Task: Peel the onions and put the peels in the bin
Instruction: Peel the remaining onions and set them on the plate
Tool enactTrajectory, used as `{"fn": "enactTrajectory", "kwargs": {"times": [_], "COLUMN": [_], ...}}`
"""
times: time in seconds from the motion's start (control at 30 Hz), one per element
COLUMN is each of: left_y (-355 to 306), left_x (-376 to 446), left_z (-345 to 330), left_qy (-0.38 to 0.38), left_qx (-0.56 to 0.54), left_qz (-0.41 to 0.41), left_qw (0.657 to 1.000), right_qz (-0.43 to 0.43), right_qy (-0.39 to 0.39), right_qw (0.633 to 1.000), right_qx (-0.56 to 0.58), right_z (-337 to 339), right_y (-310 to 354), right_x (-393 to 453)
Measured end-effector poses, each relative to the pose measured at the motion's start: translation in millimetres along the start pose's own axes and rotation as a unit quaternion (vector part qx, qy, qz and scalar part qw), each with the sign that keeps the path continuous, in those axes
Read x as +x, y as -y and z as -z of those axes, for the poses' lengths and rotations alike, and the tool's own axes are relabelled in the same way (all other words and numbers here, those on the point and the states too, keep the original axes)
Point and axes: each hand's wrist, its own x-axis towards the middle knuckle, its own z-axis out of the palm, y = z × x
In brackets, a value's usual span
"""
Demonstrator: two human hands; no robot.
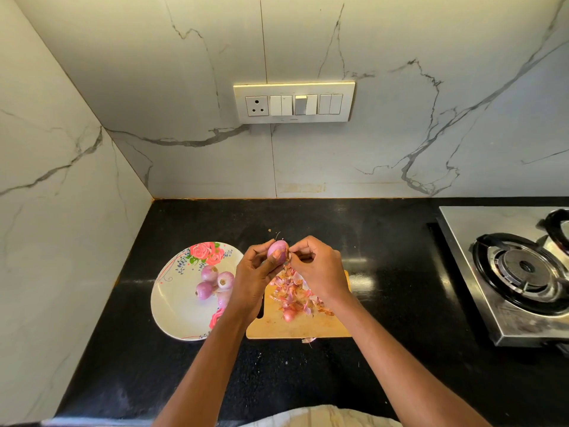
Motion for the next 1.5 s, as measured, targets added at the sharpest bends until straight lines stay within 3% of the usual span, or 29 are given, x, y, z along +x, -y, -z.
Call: {"fn": "enactTrajectory", "kwargs": {"times": [0.17,0.27,0.33,0.57,0.93,1.17,1.5], "left_y": [-2.2,-2.8,-2.3,-6.4,-4.1,-3.3,-2.7], "left_x": [-2.8,0.2,2.4,2.2,0.3,2.5,-1.5], "left_z": [-5.6,-2.4,-0.2,-2.5,0.6,2.4,5.7], "left_qy": [-0.009,-0.020,-0.025,-0.004,-0.001,-0.008,0.002], "left_qx": [-0.060,-0.078,-0.068,-0.040,-0.033,-0.020,0.061], "left_qz": [0.022,0.029,0.028,0.015,0.012,0.007,-0.017], "left_qw": [0.998,0.996,0.997,0.999,0.999,1.000,0.998], "right_qz": [-0.055,-0.068,-0.054,-0.020,-0.092,-0.038,-0.030], "right_qy": [-0.015,0.031,0.057,0.013,0.030,0.009,0.017], "right_qw": [0.995,0.989,0.992,0.998,0.988,0.997,0.999], "right_qx": [0.083,0.129,0.097,0.058,0.116,0.067,-0.007], "right_z": [0.6,2.4,2.7,7.3,-0.9,-0.9,-2.4], "right_y": [2.0,5.0,7.6,9.8,7.8,11.4,8.6], "right_x": [1.2,3.3,2.4,1.7,3.2,1.1,-6.0]}}
